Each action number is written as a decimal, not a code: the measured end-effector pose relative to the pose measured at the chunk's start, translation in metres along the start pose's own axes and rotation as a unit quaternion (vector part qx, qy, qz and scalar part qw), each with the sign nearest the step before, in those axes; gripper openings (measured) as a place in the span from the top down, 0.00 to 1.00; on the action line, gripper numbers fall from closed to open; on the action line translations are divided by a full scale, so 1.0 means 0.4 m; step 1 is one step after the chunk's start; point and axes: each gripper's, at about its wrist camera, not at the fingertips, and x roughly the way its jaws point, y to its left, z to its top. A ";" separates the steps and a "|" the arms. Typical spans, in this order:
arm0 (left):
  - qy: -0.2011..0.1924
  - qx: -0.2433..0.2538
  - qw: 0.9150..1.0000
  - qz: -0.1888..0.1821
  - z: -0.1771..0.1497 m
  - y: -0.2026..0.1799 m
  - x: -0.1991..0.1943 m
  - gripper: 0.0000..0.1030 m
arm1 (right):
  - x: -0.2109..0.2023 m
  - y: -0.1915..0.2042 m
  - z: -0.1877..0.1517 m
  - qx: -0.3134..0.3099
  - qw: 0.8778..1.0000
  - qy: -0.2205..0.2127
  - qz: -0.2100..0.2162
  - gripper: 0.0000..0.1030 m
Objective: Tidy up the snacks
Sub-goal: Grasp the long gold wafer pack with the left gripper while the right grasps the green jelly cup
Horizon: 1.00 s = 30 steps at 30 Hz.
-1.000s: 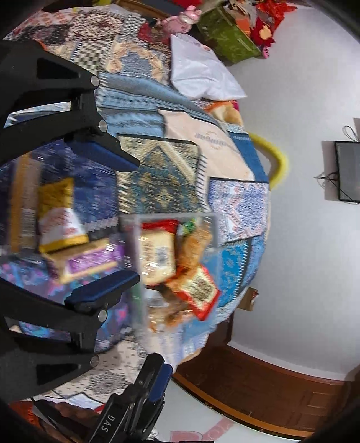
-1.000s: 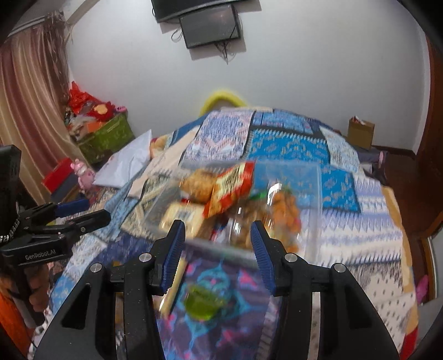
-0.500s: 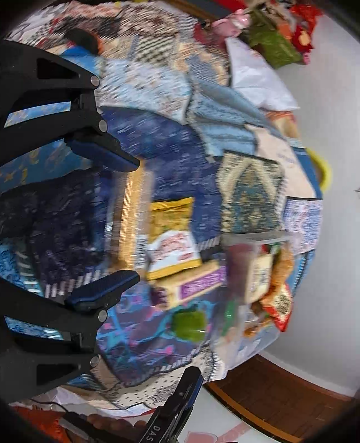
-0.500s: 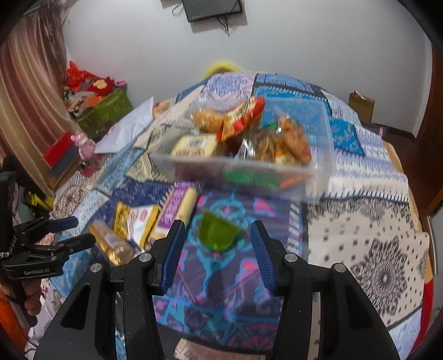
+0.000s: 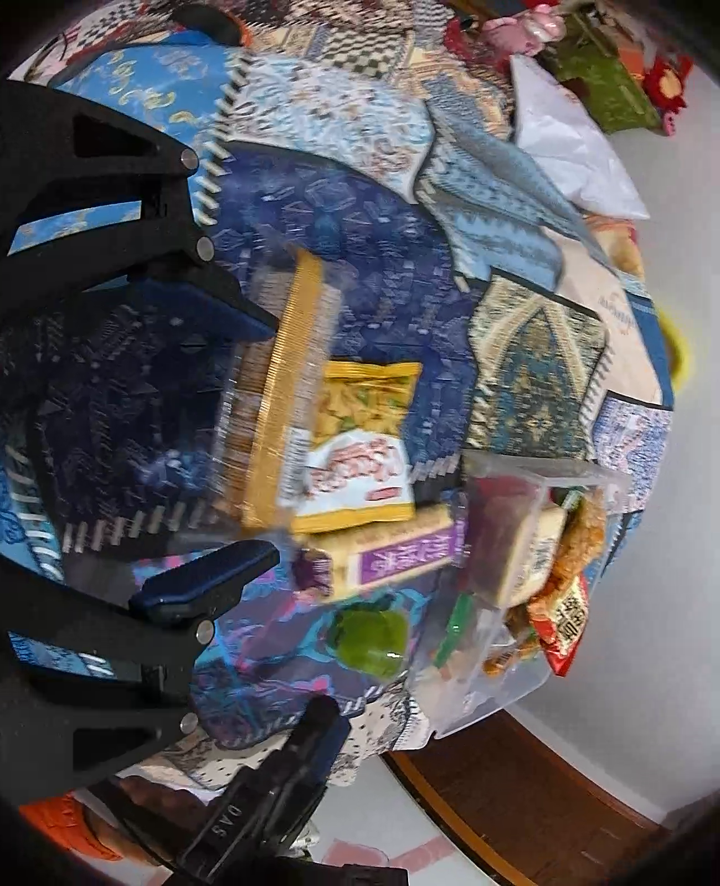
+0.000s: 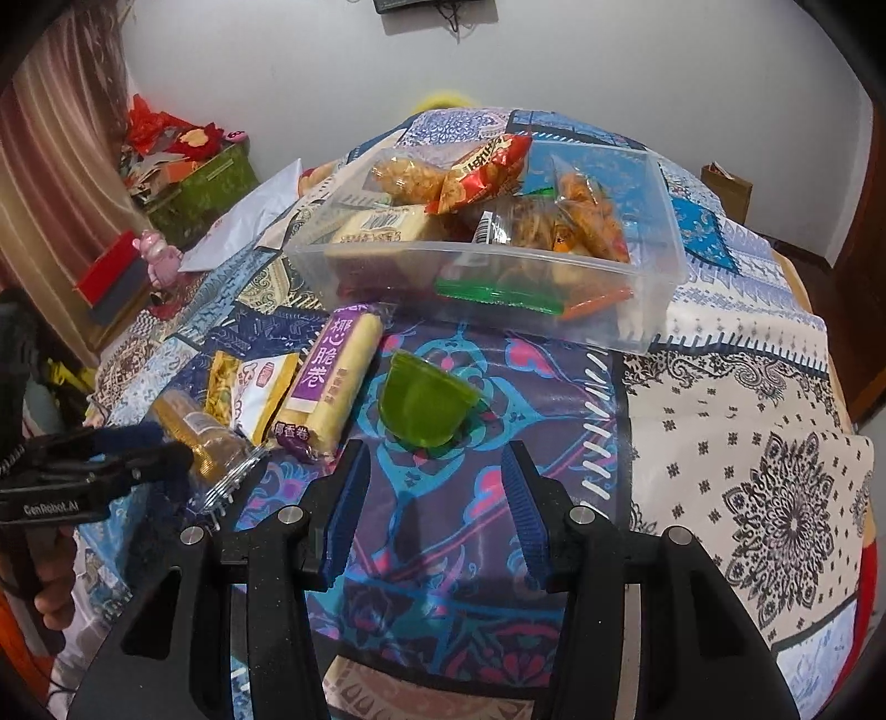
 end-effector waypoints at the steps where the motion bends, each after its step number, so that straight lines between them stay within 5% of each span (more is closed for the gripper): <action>1: -0.003 0.004 1.000 0.004 0.009 -0.003 0.002 0.29 | 0.006 -0.001 0.004 0.001 1.000 0.002 0.003 0.56; 14: -0.007 0.000 0.999 0.042 0.050 0.018 0.097 0.27 | 0.100 0.001 0.044 0.016 0.999 0.029 0.024 0.56; 23: -0.045 0.010 0.997 0.060 0.048 0.026 0.104 0.52 | 0.140 -0.029 0.051 0.056 0.996 0.040 0.059 0.55; 30: -0.058 0.017 0.996 0.067 0.034 0.029 0.066 0.67 | 0.112 -0.019 0.043 0.036 0.998 0.022 0.039 0.56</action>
